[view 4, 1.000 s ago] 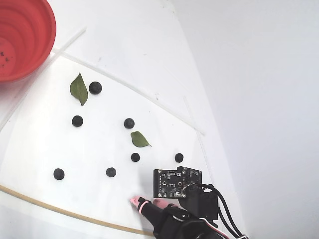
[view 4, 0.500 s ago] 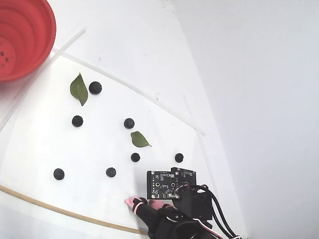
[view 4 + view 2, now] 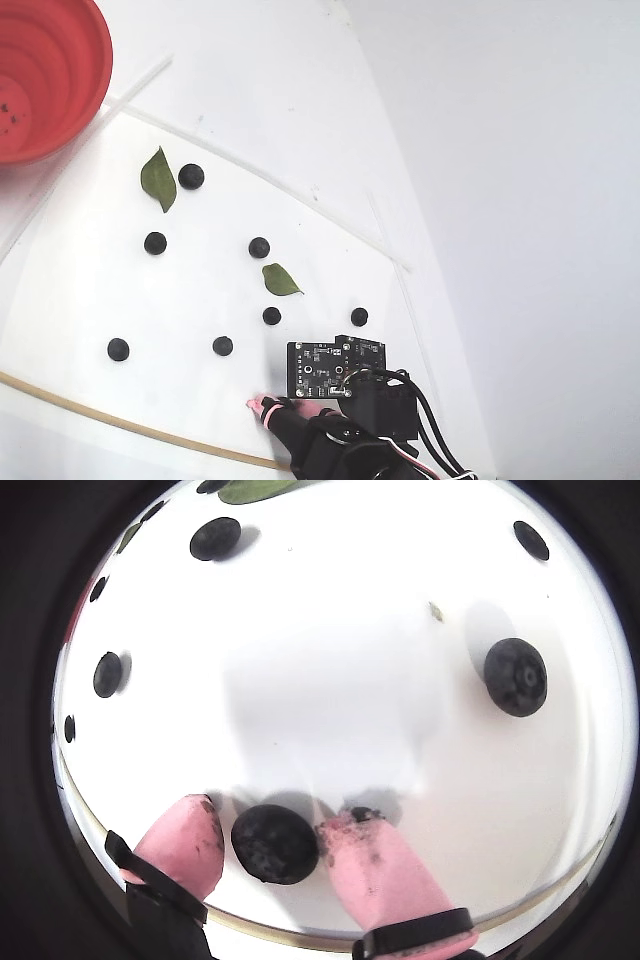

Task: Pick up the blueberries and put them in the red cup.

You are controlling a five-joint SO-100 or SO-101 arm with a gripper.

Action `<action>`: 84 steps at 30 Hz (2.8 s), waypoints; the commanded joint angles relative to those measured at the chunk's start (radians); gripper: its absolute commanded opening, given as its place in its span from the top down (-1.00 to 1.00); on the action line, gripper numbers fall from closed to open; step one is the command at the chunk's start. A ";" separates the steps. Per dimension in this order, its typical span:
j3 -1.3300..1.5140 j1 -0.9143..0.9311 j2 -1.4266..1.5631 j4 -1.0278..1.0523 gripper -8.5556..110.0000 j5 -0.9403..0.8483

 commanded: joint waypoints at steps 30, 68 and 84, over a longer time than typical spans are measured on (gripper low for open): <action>-0.012 -0.054 0.140 0.057 0.62 0.037; -0.023 -0.215 0.354 0.235 0.62 0.129; -0.038 -0.321 0.428 0.291 0.62 0.184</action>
